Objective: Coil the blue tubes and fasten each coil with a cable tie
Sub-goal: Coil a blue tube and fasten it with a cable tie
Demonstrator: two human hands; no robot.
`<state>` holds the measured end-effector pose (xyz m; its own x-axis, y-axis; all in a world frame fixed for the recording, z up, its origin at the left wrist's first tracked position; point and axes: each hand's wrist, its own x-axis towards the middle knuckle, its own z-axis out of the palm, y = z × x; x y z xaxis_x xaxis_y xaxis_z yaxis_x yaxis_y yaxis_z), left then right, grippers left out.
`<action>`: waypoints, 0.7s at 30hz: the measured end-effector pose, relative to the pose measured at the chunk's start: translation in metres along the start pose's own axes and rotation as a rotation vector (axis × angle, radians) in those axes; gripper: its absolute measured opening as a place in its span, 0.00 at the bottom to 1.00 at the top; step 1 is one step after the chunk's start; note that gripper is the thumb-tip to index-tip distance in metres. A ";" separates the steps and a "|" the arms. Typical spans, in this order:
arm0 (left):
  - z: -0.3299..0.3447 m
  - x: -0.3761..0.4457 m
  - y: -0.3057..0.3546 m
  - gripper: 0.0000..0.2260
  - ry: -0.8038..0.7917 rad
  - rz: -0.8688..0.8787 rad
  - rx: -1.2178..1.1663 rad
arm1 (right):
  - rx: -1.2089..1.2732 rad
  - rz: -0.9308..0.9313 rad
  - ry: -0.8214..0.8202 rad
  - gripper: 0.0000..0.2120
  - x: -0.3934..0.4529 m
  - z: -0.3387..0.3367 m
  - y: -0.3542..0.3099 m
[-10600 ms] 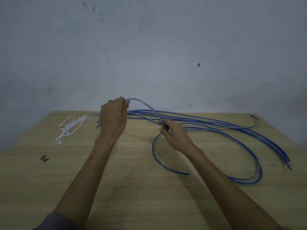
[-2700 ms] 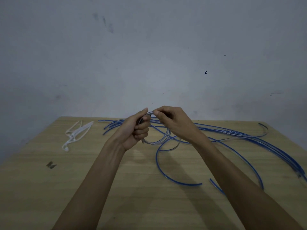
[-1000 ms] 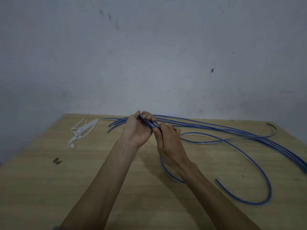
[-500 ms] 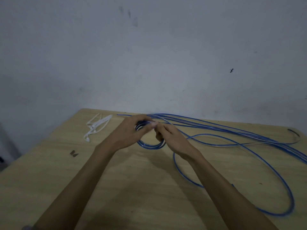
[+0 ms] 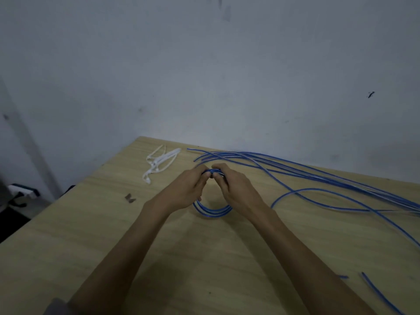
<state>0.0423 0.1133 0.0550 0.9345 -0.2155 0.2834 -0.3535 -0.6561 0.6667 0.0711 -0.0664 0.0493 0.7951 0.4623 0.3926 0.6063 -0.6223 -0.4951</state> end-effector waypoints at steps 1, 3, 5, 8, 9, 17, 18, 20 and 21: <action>-0.002 -0.002 -0.004 0.10 -0.016 -0.013 0.001 | -0.035 -0.032 0.016 0.16 0.002 0.005 0.001; -0.009 -0.005 -0.011 0.10 -0.054 -0.058 -0.013 | -0.040 -0.085 0.024 0.13 0.006 0.013 0.002; -0.017 -0.007 -0.013 0.11 -0.101 -0.124 -0.089 | -0.025 -0.126 0.006 0.11 0.011 0.020 0.003; -0.031 -0.012 -0.013 0.12 -0.182 -0.270 -0.268 | 0.007 -0.170 -0.016 0.11 0.019 0.031 -0.002; -0.037 -0.014 -0.016 0.13 -0.214 -0.315 -0.338 | 0.027 -0.177 -0.021 0.11 0.022 0.034 -0.005; -0.069 -0.021 -0.041 0.11 -0.138 -0.405 -0.816 | 0.165 -0.208 -0.066 0.11 0.059 0.063 -0.033; -0.073 -0.021 -0.045 0.11 -0.114 -0.409 -0.787 | 0.179 -0.213 -0.077 0.11 0.064 0.066 -0.036; -0.081 -0.022 -0.056 0.11 -0.088 -0.416 -0.708 | 0.221 -0.206 -0.116 0.11 0.072 0.073 -0.045; -0.085 -0.023 -0.061 0.11 -0.078 -0.423 -0.680 | 0.265 -0.172 -0.141 0.12 0.076 0.076 -0.049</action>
<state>0.0385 0.2201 0.0664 0.9864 -0.1136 -0.1189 0.1058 -0.1151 0.9877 0.1034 0.0471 0.0447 0.6641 0.6404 0.3858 0.6998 -0.3509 -0.6222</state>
